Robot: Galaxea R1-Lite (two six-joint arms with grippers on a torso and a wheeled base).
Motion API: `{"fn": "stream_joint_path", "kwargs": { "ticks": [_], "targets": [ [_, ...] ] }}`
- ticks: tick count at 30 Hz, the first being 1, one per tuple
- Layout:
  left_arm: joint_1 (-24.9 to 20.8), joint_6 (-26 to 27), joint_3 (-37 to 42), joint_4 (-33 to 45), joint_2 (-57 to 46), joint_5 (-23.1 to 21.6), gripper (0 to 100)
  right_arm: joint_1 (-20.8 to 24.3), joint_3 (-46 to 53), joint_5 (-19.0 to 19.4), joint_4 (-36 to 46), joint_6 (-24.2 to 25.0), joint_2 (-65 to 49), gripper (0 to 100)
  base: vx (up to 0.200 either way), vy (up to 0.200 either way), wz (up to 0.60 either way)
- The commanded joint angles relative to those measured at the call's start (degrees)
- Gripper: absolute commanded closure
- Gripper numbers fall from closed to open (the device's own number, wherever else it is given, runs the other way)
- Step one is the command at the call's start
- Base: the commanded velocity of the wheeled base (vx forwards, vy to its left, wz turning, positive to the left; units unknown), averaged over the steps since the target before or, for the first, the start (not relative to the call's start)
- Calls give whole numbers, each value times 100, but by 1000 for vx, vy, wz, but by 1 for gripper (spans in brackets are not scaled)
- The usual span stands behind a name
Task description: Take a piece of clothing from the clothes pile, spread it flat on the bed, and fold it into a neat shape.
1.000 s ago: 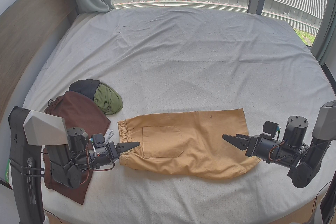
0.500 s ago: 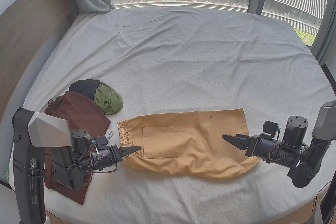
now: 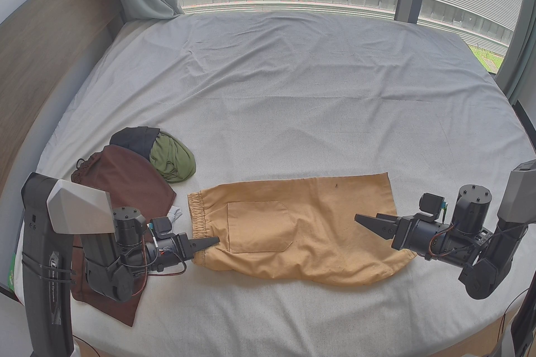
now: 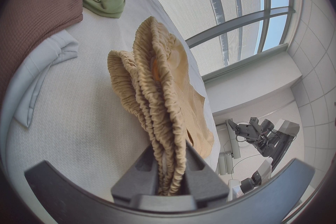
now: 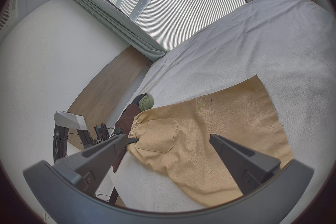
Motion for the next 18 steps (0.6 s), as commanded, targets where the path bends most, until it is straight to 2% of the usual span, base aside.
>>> {"fn": "stream_joint_path", "kwargs": {
  "ticks": [1, 7, 18],
  "targets": [
    [41, 151, 31, -4, 11, -62, 100, 5, -6, 3, -10, 1, 35, 0, 0, 0, 0],
    [59, 819, -65, -4, 99, -62, 100, -13, 3, 3, -10, 1, 35, 0, 0, 0, 0],
    [182, 1056, -74, -4, 82, -89, 100, -4, 3, 3, -1, 1, 35, 0, 0, 0, 0]
  ]
}}
